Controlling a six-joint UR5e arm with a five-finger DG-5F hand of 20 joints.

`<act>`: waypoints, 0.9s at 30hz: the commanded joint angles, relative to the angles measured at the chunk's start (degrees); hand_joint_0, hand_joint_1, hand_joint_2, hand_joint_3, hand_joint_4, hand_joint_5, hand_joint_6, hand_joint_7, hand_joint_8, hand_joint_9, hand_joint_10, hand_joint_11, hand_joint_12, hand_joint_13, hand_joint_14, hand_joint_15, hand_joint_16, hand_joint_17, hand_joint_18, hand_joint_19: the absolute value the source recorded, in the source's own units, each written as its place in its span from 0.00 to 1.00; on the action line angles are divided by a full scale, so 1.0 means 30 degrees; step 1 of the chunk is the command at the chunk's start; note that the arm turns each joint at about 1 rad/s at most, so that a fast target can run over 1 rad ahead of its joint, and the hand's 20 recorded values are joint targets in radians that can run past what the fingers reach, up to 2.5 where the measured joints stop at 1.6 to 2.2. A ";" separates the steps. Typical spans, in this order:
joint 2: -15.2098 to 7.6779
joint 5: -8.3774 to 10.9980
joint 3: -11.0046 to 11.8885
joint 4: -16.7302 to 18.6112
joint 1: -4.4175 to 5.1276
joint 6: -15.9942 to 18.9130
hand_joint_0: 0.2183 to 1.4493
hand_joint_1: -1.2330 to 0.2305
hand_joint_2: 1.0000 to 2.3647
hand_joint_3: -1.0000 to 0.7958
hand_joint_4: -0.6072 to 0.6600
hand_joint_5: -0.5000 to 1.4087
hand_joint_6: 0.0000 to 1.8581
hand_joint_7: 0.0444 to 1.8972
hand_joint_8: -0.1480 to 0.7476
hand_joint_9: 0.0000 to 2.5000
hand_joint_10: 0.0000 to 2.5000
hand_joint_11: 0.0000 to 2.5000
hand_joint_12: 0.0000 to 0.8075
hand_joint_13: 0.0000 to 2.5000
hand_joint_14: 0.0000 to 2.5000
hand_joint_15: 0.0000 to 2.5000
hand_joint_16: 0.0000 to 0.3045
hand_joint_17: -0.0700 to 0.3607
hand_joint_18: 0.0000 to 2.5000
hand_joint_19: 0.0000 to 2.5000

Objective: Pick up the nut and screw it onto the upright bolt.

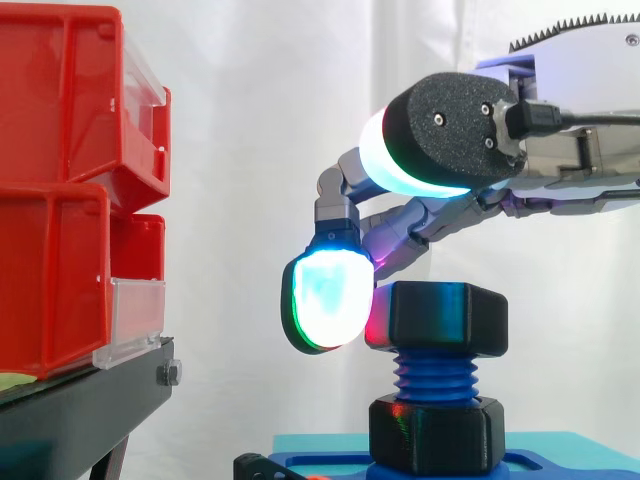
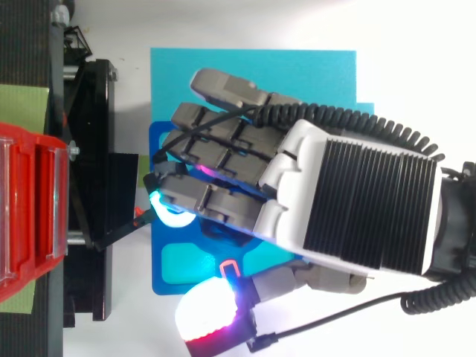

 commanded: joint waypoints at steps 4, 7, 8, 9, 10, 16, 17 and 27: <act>0.0003 -0.0329 -0.0015 -0.0242 -0.0355 0.0000 0.24 0.76 0.00 0.28 0.65 0.23 0.27 0.69 0.45 0.24 0.00 0.00 0.31 0.20 0.00 0.00 0.07 0.28 0.07 0.00; 0.0003 -0.0564 -0.0015 -0.0418 -0.0619 -0.0030 0.24 0.75 0.00 0.28 0.64 0.24 0.27 0.73 0.45 0.25 0.00 0.00 0.31 0.21 0.00 0.00 0.07 0.27 0.07 0.00; 0.0003 -0.0593 -0.0015 -0.0447 -0.0648 -0.0030 0.24 0.75 0.00 0.28 0.63 0.24 0.27 0.74 0.45 0.25 0.00 0.00 0.31 0.21 0.00 0.00 0.07 0.27 0.07 0.00; -0.0026 -0.0681 -0.0015 -0.0447 -0.0707 -0.0059 0.24 0.75 0.00 0.28 0.63 0.24 0.27 0.76 0.45 0.25 0.00 0.00 0.31 0.21 0.00 0.00 0.07 0.27 0.07 0.00; 0.0003 -0.0681 -0.0015 -0.0476 -0.0736 -0.0030 0.24 0.75 0.00 0.28 0.63 0.24 0.27 0.78 0.46 0.25 0.00 0.00 0.31 0.21 0.00 0.00 0.07 0.27 0.07 0.00; 0.0003 -0.1150 -0.0015 -0.0652 -0.1263 -0.0059 0.24 0.74 0.00 0.28 0.63 0.24 0.30 0.77 0.46 0.26 0.00 0.00 0.30 0.22 0.00 0.00 0.07 0.27 0.08 0.00; 0.0003 -0.1238 -0.0015 -0.0711 -0.1351 -0.0059 0.24 0.74 0.00 0.28 0.63 0.24 0.30 0.76 0.46 0.26 0.00 0.00 0.30 0.22 0.00 0.00 0.06 0.26 0.08 0.00; 0.0003 -0.1999 -0.0015 -0.0623 -0.1878 -0.0088 0.24 0.74 0.00 0.28 0.63 0.24 0.31 0.76 0.46 0.28 0.00 0.00 0.28 0.24 0.00 0.00 0.06 0.25 0.09 0.00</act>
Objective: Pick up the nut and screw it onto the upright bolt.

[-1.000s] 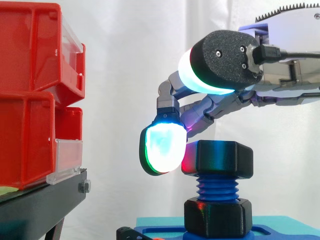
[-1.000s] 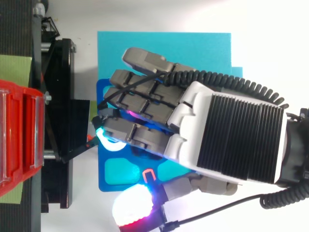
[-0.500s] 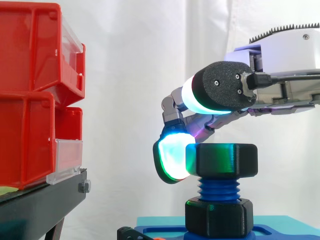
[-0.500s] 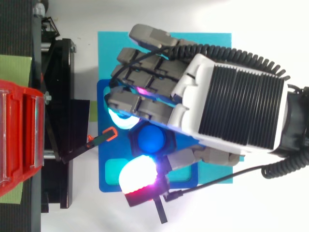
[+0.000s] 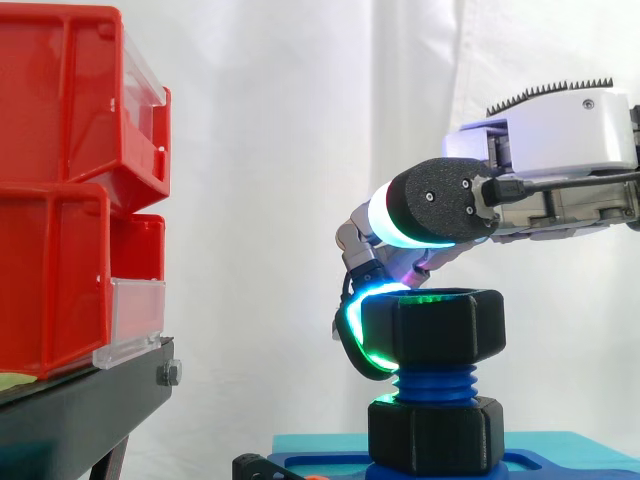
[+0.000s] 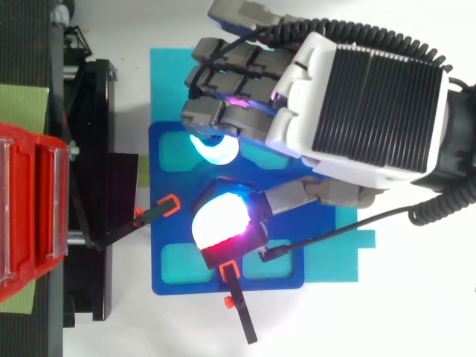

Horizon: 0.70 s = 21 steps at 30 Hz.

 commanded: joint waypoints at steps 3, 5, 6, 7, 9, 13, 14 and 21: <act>0.0000 -0.0486 -0.0004 0.0225 -0.0164 -0.0001 0.24 0.74 0.00 0.28 0.63 0.24 0.27 0.75 0.46 0.28 0.00 0.00 0.29 0.24 0.00 0.00 0.06 0.25 0.09 0.00; 0.0029 -0.0662 0.0054 0.0518 -0.0223 -0.0031 0.24 0.75 0.00 0.28 0.65 0.23 0.27 0.69 0.46 0.28 0.00 0.00 0.29 0.23 0.00 0.00 0.06 0.26 0.09 0.00; 0.0000 -0.0691 0.0083 0.0577 -0.0223 -0.0060 0.24 0.75 0.00 0.28 0.66 0.23 0.27 0.66 0.46 0.28 0.00 0.00 0.29 0.23 0.00 0.00 0.06 0.26 0.09 0.00; 0.0000 -0.0750 0.0113 0.0665 -0.0223 -0.0089 0.24 0.75 0.00 0.28 0.68 0.22 0.27 0.62 0.46 0.28 0.00 0.00 0.30 0.23 0.00 0.00 0.06 0.26 0.09 0.00; 0.0000 -0.0808 0.0230 0.0782 -0.0223 -0.0207 0.24 0.75 0.00 0.28 0.69 0.21 0.27 0.56 0.45 0.28 0.00 0.00 0.30 0.23 0.00 0.00 0.06 0.26 0.09 0.00; 0.0000 -0.0808 0.0464 0.0811 -0.0135 -0.0499 0.24 0.76 0.00 0.28 0.70 0.21 0.27 0.49 0.45 0.27 0.00 0.00 0.30 0.23 0.00 0.00 0.07 0.27 0.09 0.00; 0.0000 -0.0779 0.0494 0.0840 -0.0105 -0.0587 0.24 0.76 0.00 0.28 0.70 0.21 0.27 0.49 0.45 0.27 0.00 0.00 0.30 0.23 0.00 0.00 0.07 0.27 0.09 0.00; 0.0000 -0.0545 0.0494 0.1456 0.0275 -0.0792 0.23 0.76 0.00 0.28 0.71 0.22 0.27 0.52 0.45 0.27 0.00 0.00 0.31 0.22 0.00 0.00 0.07 0.27 0.08 0.00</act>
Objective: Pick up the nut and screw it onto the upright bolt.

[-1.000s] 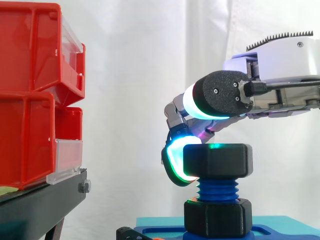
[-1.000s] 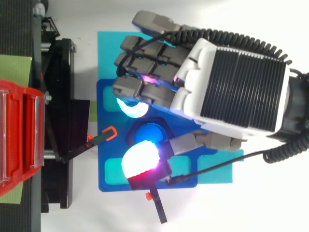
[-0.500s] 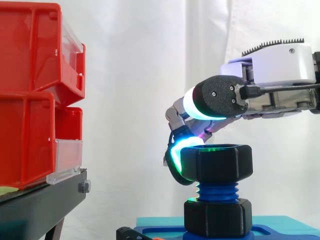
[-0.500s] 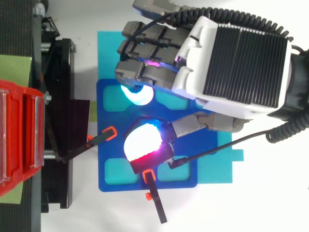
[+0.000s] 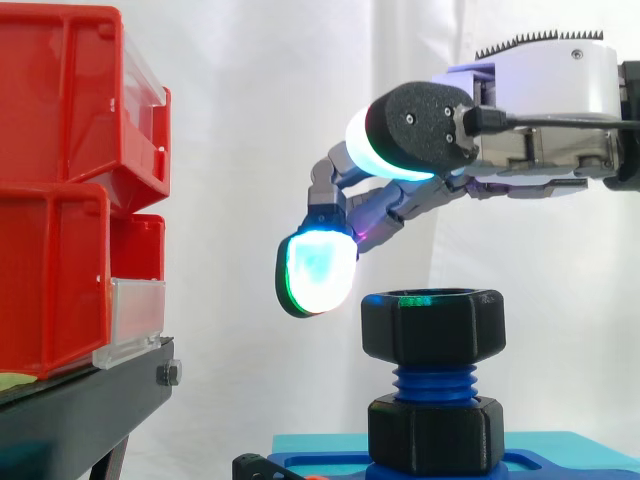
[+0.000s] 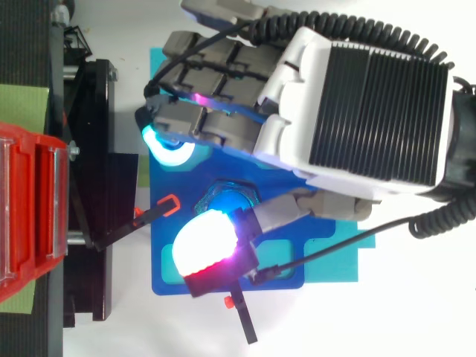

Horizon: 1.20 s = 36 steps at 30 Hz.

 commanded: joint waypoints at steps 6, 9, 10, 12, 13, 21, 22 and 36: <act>-0.0002 0.1003 0.0009 0.0364 0.0883 -0.0012 0.23 0.76 0.00 0.28 0.70 0.22 0.27 0.55 0.45 0.27 0.00 0.00 0.31 0.22 0.00 0.00 0.07 0.27 0.08 0.00; -0.0002 0.1472 0.0009 0.0306 0.1088 0.0017 0.24 0.76 0.00 0.28 0.71 0.22 0.27 0.57 0.45 0.27 0.00 0.00 0.31 0.22 0.00 0.00 0.07 0.27 0.08 0.00; -0.0002 0.1560 0.0009 0.0306 0.1175 0.0046 0.24 0.76 0.00 0.28 0.71 0.22 0.27 0.58 0.45 0.27 0.00 0.00 0.31 0.22 0.00 0.00 0.07 0.28 0.08 0.00; -0.0002 0.1589 0.0009 0.0306 0.1263 0.0105 0.24 0.76 0.00 0.28 0.70 0.23 0.27 0.59 0.45 0.27 0.00 0.00 0.31 0.22 0.00 0.00 0.07 0.27 0.08 0.00; -0.0031 0.1677 0.0009 0.0276 0.1322 0.0105 0.24 0.76 0.00 0.28 0.70 0.23 0.27 0.61 0.45 0.27 0.00 0.00 0.31 0.22 0.00 0.00 0.07 0.27 0.08 0.00; -0.0002 0.1912 -0.0021 0.0130 0.1439 0.0163 0.24 0.76 0.00 0.28 0.70 0.23 0.27 0.63 0.45 0.27 0.00 0.00 0.30 0.22 0.00 0.00 0.07 0.27 0.08 0.00; -0.0002 0.1941 -0.0021 0.0042 0.1439 0.0193 0.24 0.76 0.00 0.28 0.69 0.23 0.27 0.63 0.45 0.27 0.00 0.00 0.30 0.22 0.00 0.00 0.07 0.27 0.08 0.00; -0.0002 0.1882 -0.0021 -0.1188 0.1175 0.0310 0.24 0.75 0.00 0.28 0.65 0.24 0.27 0.73 0.46 0.28 0.00 0.00 0.30 0.23 0.00 0.00 0.06 0.26 0.09 0.00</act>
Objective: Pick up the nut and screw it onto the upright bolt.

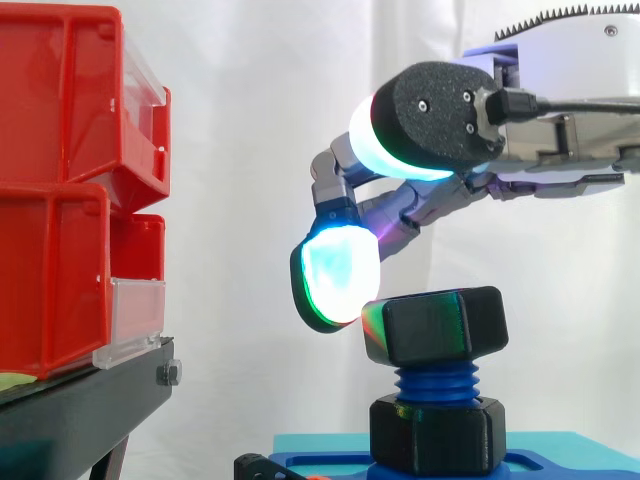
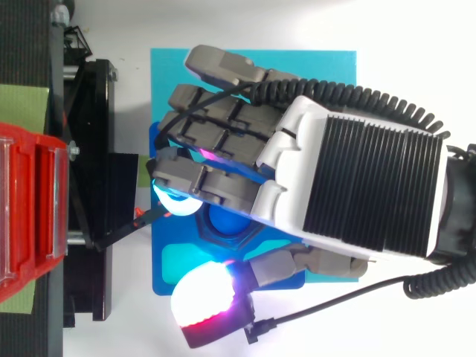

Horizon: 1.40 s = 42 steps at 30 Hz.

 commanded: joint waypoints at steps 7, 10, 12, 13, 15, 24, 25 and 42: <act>-0.0002 -0.0089 -0.0002 -0.0792 -0.0248 -0.0005 0.25 0.73 0.00 0.28 0.66 0.26 0.28 0.78 0.47 0.31 0.00 0.00 0.28 0.25 0.00 0.00 0.06 0.25 0.10 0.00; -0.0002 -0.0119 -0.0002 -0.0880 -0.0365 -0.0005 0.25 0.73 0.00 0.28 0.63 0.25 0.34 0.66 0.47 0.33 0.00 0.00 0.27 0.26 0.00 0.00 0.05 0.24 0.11 0.00; -0.0002 -0.0148 -0.0002 -0.0968 -0.0541 -0.0005 0.25 0.72 0.00 0.28 0.61 0.25 0.37 0.61 0.47 0.35 0.00 0.00 0.26 0.27 0.00 0.00 0.05 0.24 0.12 0.00; -0.0002 -0.0177 -0.0002 -0.0968 -0.0600 -0.0005 0.25 0.72 0.00 0.28 0.61 0.25 0.38 0.59 0.47 0.36 0.00 0.00 0.25 0.28 0.00 0.00 0.05 0.24 0.13 0.00; -0.0002 -0.0295 -0.0002 -0.0968 -0.0687 -0.0005 0.26 0.71 0.00 0.28 0.61 0.26 0.39 0.58 0.47 0.38 0.00 0.00 0.24 0.30 0.00 0.00 0.04 0.23 0.14 0.00; -0.0002 -0.0998 -0.0002 -0.0880 -0.1010 -0.0005 0.26 0.70 0.00 0.28 0.62 0.27 0.32 0.69 0.47 0.43 0.00 0.00 0.22 0.34 0.00 0.00 0.03 0.21 0.19 0.00; -0.0002 -0.1056 -0.0002 -0.0880 -0.1068 -0.0005 0.26 0.71 0.00 0.28 0.63 0.28 0.27 0.79 0.48 0.43 0.00 0.00 0.23 0.33 0.00 0.00 0.03 0.21 0.18 0.00; -0.0002 -0.1437 0.0027 0.0526 -0.0893 -0.0093 0.25 0.73 0.00 0.28 0.71 0.24 0.27 0.52 0.45 0.38 0.00 0.00 0.26 0.29 0.00 0.00 0.05 0.24 0.14 0.00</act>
